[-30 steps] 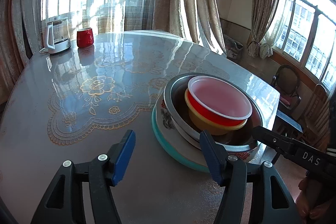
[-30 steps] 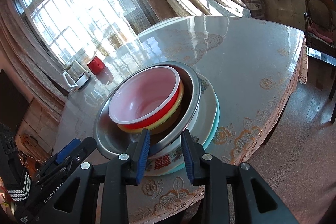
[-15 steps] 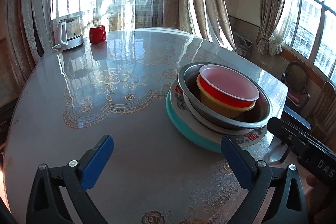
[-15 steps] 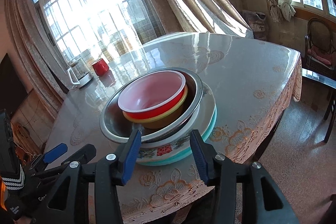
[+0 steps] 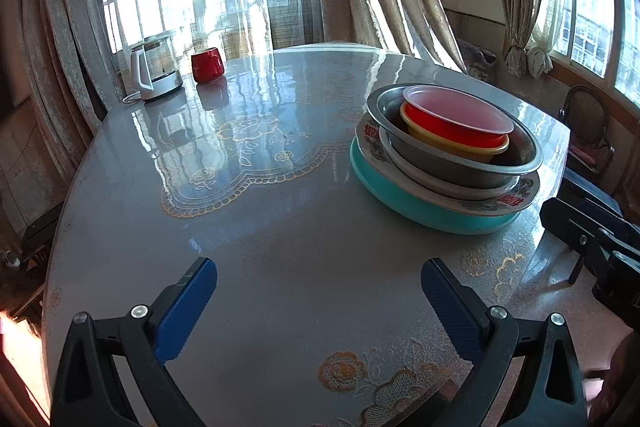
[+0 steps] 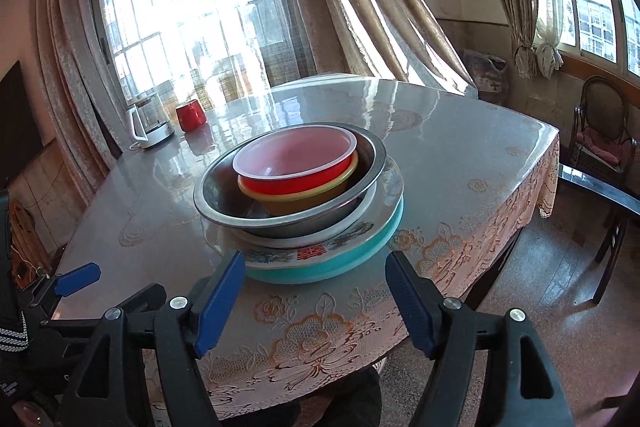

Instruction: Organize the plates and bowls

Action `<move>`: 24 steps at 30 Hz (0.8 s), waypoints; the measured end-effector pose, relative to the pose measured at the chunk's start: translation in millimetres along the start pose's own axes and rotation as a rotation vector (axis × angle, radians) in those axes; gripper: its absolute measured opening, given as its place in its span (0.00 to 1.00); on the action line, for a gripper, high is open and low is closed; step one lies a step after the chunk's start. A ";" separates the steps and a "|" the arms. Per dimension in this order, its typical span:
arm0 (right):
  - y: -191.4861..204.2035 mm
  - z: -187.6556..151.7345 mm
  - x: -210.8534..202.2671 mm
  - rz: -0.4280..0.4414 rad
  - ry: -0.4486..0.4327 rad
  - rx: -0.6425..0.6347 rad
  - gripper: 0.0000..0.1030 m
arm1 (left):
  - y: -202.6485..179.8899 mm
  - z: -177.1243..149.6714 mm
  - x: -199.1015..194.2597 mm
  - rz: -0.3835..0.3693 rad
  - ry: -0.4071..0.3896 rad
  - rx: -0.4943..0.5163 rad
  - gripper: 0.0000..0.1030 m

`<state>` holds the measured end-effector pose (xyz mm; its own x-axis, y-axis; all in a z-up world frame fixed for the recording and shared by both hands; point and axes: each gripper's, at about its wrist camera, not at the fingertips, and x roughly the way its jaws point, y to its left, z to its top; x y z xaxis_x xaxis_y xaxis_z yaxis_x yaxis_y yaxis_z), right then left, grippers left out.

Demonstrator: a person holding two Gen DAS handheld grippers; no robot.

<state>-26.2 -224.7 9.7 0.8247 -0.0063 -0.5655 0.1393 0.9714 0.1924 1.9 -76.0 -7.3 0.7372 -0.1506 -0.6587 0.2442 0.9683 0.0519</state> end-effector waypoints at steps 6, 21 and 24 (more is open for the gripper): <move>1.8 -12.7 2.3 -0.005 0.034 -0.005 0.72 | 3.7 -3.7 -12.7 -0.009 -0.057 -0.018 1.00; 2.2 -17.6 0.8 -0.009 0.043 -0.003 0.72 | 2.3 -4.1 -14.5 -0.003 -0.063 -0.040 1.00; 3.2 -17.9 0.5 -0.010 0.042 -0.006 0.72 | 2.9 -3.7 -12.7 -0.003 -0.052 -0.044 1.00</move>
<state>-35.2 -217.3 -4.3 0.7995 -0.0057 -0.6007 0.1438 0.9727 0.1821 -9.1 -70.6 -1.6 0.7687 -0.1627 -0.6185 0.2192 0.9756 0.0157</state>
